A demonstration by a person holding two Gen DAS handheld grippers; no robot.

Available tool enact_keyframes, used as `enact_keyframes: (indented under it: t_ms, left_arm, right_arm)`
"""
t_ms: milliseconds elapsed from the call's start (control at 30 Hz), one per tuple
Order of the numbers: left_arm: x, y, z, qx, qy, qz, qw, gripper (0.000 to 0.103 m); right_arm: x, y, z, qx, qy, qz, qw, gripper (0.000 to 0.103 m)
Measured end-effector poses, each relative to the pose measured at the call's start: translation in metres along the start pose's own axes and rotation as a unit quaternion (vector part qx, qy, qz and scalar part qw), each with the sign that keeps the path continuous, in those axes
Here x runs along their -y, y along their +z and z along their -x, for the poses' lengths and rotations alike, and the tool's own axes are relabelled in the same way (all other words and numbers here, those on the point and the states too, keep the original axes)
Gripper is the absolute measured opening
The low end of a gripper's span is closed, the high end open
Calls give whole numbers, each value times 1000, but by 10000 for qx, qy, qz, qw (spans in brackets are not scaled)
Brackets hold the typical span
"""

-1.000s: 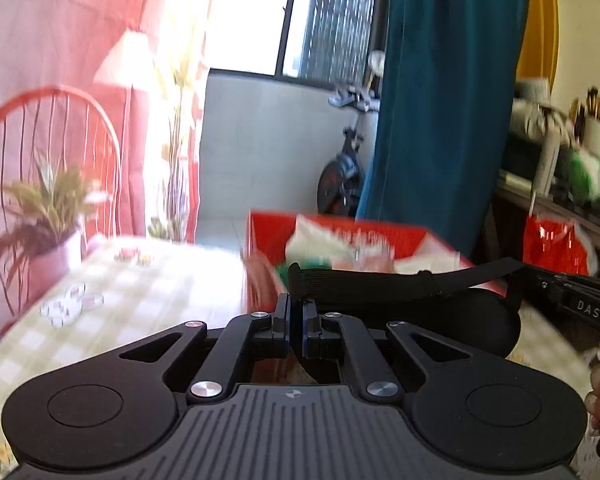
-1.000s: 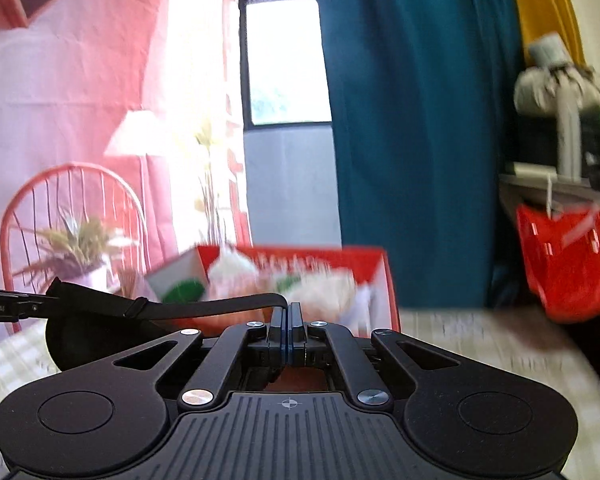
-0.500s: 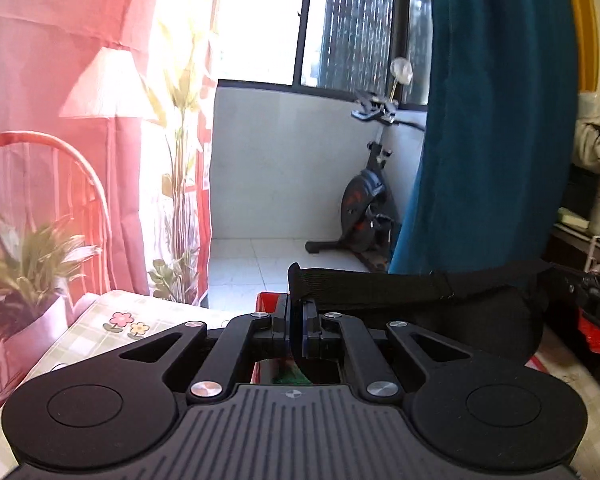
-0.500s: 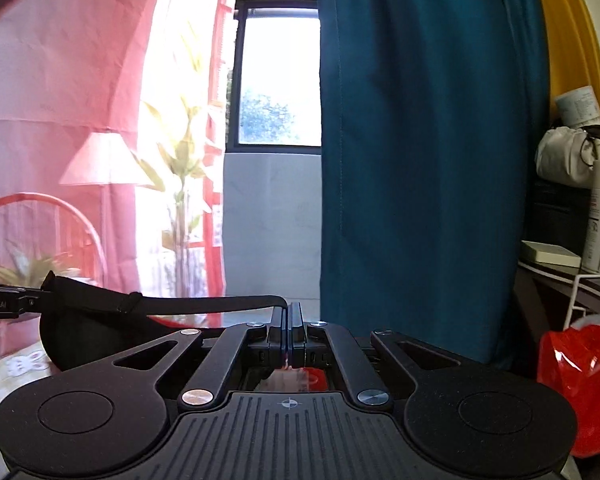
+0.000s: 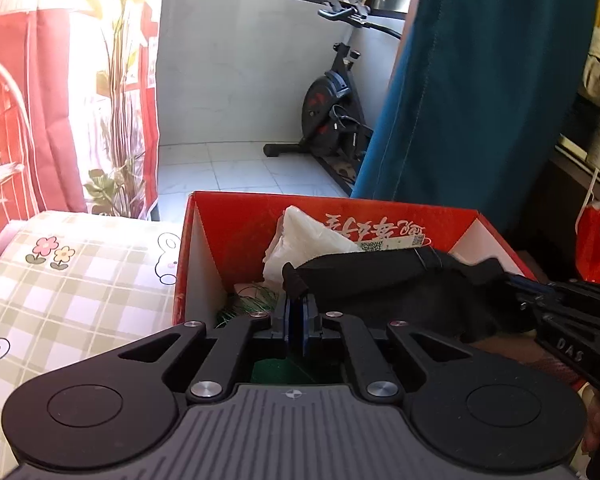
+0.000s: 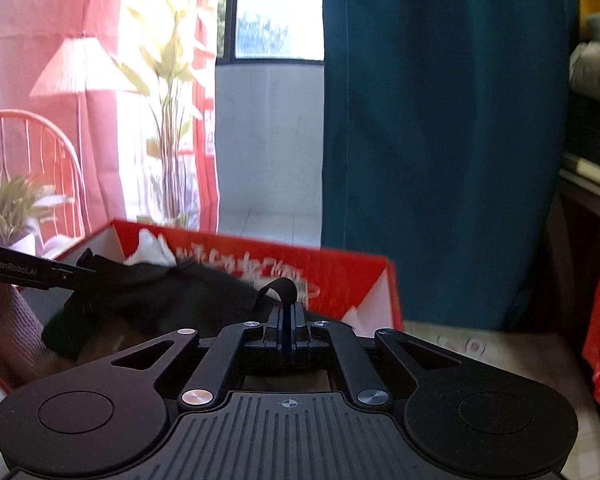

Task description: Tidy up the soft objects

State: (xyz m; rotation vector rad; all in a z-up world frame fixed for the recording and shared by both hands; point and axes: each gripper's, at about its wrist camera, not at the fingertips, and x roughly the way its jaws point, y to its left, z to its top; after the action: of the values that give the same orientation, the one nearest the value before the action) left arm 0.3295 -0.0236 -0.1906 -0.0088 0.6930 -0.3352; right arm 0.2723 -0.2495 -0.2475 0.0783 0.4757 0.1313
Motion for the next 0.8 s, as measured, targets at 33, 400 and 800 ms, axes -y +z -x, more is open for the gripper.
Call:
enact_keyframes:
  t_ms: [33,400,800]
  left_arm:
    - [0,0,0,6,-10,-2,10000,7]
    - [13,1,44,507,53,-410,9979,93]
    - [28,-10,142,888,763,-334,9926,103]
  right_arm:
    - [-2,-2,-2,-61,24,-4,10000,7]
    - [-11,6,34,32,126,-163,9998,60]
    - [-6,26,118,502,94,-596,9969,103]
